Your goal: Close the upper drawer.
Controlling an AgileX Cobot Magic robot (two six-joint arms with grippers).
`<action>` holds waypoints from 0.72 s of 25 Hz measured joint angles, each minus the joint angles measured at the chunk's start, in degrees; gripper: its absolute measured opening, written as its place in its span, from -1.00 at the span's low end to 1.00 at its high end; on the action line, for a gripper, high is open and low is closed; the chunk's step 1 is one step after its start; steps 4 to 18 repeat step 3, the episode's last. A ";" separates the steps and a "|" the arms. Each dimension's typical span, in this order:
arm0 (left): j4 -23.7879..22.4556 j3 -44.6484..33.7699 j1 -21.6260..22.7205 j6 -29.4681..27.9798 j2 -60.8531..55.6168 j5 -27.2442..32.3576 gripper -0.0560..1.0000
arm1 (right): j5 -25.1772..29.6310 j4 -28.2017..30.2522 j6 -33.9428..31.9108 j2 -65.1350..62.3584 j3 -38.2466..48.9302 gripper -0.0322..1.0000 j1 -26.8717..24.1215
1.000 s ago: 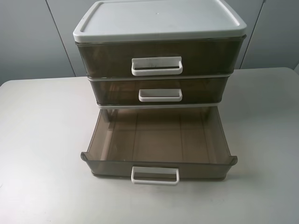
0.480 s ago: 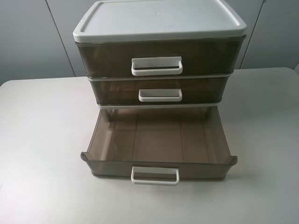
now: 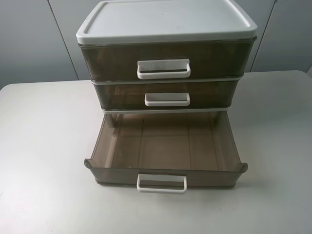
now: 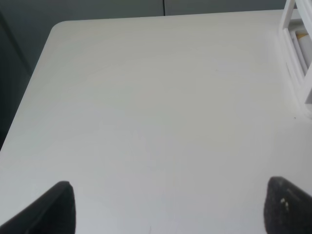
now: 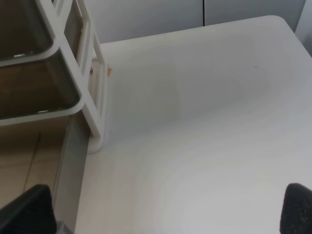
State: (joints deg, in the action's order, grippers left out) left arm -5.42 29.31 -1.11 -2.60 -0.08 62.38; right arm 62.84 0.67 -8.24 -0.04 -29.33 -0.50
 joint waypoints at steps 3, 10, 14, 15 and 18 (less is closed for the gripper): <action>0.00 0.00 0.00 0.00 0.00 0.00 0.51 | 0.00 0.00 0.00 0.00 0.00 0.41 0.00; 0.00 0.00 0.00 0.00 0.00 0.00 0.51 | 0.00 0.00 0.00 0.00 0.00 0.41 0.00; 0.00 0.00 0.00 0.00 0.00 0.00 0.51 | 0.00 0.00 0.00 0.00 0.00 0.41 0.00; 0.00 0.00 0.00 0.00 0.00 0.00 0.51 | 0.00 0.00 0.00 0.00 0.00 0.41 0.00; 0.00 0.00 0.00 0.00 0.00 0.00 0.51 | 0.00 0.00 0.00 0.00 0.00 0.41 0.00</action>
